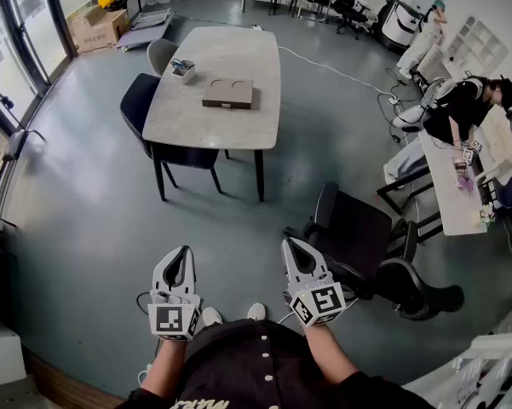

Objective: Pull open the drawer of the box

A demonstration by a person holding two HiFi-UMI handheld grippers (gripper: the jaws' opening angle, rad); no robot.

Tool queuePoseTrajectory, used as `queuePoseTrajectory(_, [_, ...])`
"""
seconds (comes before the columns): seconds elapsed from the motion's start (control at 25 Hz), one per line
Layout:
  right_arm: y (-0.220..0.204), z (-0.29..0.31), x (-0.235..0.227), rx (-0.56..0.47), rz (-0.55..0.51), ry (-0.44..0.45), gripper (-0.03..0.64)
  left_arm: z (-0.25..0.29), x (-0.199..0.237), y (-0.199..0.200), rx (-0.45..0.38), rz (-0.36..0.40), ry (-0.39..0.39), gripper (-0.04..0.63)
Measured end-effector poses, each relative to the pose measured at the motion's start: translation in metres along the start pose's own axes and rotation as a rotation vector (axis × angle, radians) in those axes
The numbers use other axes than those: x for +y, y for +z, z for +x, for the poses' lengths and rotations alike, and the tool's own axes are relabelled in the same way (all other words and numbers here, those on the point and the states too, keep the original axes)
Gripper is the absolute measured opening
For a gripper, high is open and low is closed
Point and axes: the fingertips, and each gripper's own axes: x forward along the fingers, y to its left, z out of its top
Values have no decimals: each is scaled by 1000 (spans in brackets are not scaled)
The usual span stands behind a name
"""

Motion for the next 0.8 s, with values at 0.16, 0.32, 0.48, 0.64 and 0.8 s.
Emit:
queuePoseTrajectory(0.16, [0,2,1,-2,-4,0,-3,1,1,-1,-6,-4,-1,15])
queuePoseTrajectory(0.32, [1,3,2,-2,-9,2,-3,2,2,-2,-4,-5,0,15])
queuePoseTrajectory(0.48, [0,3,4,-2,-11,7,-3,2,2,-2,-2,-3,-1,15])
queuePoseTrajectory(0.64, [1,4,6,-1,-14,11,-3,2,3,-2,0,-5,0,15])
queuePoseTrajectory(0.8, [2,6,7,-1,-16,14,-3,4,3,-2,-4,-6,-4,17])
